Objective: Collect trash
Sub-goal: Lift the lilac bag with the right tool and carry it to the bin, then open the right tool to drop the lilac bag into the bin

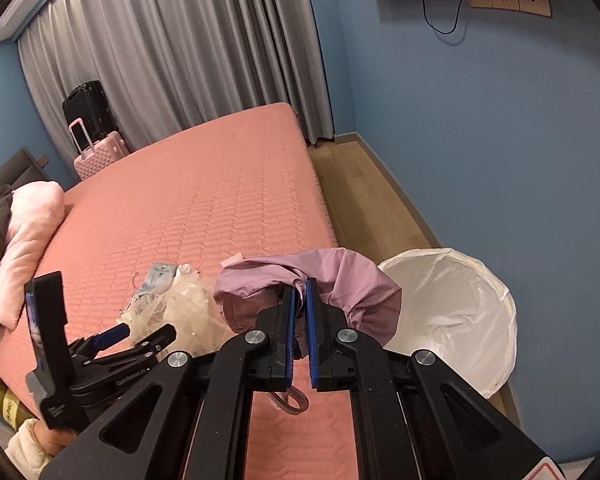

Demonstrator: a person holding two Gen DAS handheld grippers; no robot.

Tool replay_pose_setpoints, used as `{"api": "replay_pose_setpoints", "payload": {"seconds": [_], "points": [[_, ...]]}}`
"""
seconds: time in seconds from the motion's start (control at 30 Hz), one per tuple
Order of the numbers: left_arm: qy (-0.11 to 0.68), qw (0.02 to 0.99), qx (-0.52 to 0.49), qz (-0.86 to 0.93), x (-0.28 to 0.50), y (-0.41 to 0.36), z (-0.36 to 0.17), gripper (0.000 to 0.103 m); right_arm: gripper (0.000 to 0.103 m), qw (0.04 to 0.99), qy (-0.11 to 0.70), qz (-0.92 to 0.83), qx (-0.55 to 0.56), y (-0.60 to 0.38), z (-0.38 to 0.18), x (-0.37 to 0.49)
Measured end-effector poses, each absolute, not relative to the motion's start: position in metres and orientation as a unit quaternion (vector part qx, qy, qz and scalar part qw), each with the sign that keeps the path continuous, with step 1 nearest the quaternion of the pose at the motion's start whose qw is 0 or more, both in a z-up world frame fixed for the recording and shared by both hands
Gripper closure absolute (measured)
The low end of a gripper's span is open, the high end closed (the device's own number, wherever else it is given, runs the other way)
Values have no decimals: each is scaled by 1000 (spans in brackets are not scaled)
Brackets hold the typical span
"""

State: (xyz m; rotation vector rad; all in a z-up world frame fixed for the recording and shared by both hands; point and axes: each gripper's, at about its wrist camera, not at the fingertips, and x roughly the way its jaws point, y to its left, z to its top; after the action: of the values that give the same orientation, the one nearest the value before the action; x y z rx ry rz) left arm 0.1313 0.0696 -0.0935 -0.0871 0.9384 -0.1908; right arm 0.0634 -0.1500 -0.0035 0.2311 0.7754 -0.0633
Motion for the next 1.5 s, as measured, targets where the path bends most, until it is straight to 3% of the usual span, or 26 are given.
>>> {"api": "replay_pose_setpoints", "payload": {"seconds": [0.03,0.13,0.2,0.27,0.33,0.87,1.2,1.27,1.33,1.4,1.5], "points": [[457,884,-43,-89,134,69,-100,23,98,918,380,-30,113,-151,-7,63],[482,871,-41,-88,144,68,-119,50,98,915,386,-28,115,-152,-14,63],[497,862,-42,-88,148,68,-128,80,98,914,388,-29,115,-151,-16,63],[506,856,-44,-91,148,69,-131,98,98,914,388,-29,115,-155,-16,61],[502,858,-45,-95,147,67,-125,101,98,915,386,-30,113,-157,-14,61],[367,894,-24,-256,126,-32,48,102,98,933,332,-84,113,-221,40,61],[348,878,-11,-328,119,-116,68,99,98,925,332,-134,127,-282,41,54],[342,872,-25,-349,119,-126,66,99,92,922,336,-141,131,-289,37,54],[347,866,-30,-359,120,-134,65,88,90,919,341,-144,134,-295,33,54],[349,872,-28,-342,121,-140,64,39,84,917,343,-145,139,-299,29,54],[337,879,-34,-335,119,-139,66,36,73,917,341,-150,143,-301,27,52]]}}
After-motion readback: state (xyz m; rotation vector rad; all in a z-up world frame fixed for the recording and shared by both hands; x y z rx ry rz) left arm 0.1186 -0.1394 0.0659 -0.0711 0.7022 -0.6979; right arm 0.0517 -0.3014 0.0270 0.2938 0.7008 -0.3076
